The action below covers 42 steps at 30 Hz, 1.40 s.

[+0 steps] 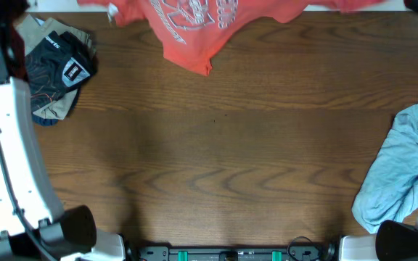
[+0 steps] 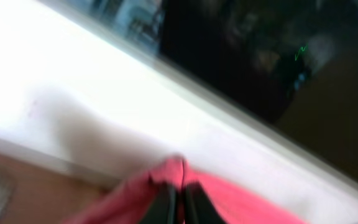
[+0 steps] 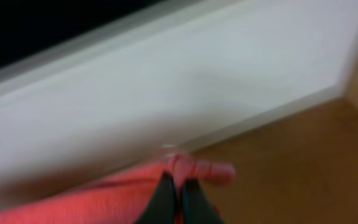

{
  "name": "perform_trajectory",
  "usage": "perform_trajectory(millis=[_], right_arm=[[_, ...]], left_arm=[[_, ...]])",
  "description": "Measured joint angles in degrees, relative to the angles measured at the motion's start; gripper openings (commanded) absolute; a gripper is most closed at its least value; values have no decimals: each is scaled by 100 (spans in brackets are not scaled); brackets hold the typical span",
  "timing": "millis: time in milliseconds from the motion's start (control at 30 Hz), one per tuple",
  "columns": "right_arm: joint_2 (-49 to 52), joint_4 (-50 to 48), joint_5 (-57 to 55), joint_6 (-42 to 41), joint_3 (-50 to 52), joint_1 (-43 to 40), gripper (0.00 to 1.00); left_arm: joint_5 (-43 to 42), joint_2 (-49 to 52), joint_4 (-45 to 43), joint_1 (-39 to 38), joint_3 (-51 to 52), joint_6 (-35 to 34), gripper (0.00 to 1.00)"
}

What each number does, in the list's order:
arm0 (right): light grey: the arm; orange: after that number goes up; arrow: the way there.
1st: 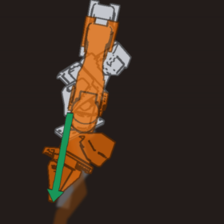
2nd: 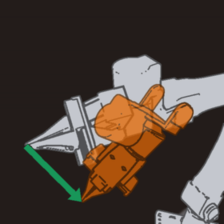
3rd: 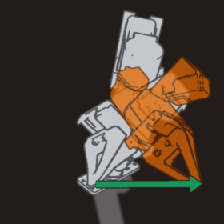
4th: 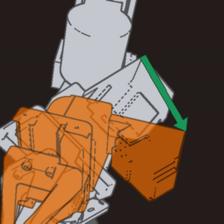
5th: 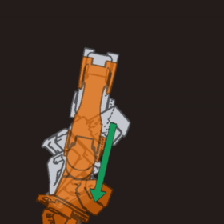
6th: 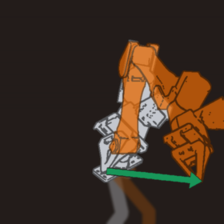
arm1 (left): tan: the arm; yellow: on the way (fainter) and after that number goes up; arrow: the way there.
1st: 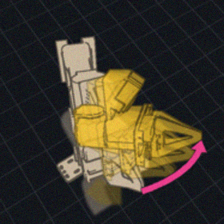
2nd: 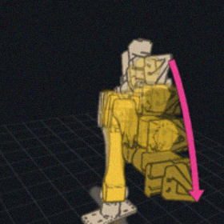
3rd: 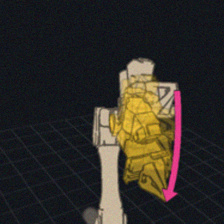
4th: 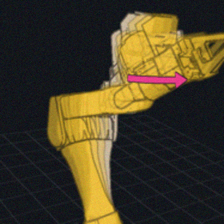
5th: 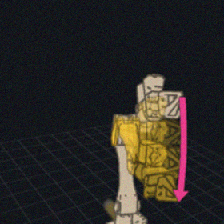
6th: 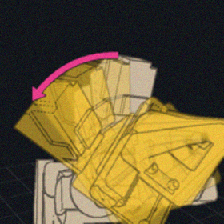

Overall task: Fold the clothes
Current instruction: 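Swing the held T-shirt down toward the table with both grippers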

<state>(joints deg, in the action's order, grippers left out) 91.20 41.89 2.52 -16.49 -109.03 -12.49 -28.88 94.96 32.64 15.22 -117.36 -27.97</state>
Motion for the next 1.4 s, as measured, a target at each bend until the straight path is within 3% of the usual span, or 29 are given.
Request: perform_trajectory(millis=[133,233,367,667,900,1200,1400], right_arm=[[144,1316,-372,114,74,-42,1],[295,2144,-555,166,238,-44,1],[476,2916,-695,197,487,-57,1],[529,3674,-876,203,1211,-63,1],[529,3322,-826,203,1296,-61,1],[529,1169,116,203,1108,-61,1],[463,800,625,203,411,-61,1]], left_arm=[[-55,-109,2138,7,-4,461,6],[-28,-35,3171,24,179,826,6],[17,96,3783,66,627,1235,6],[236,188,4378,92,1303,1646,6],[424,184,4054,83,1305,1755,6],[461,184,1790,-245,1305,1757,6],[535,111,1381,-269,925,1757,6]])
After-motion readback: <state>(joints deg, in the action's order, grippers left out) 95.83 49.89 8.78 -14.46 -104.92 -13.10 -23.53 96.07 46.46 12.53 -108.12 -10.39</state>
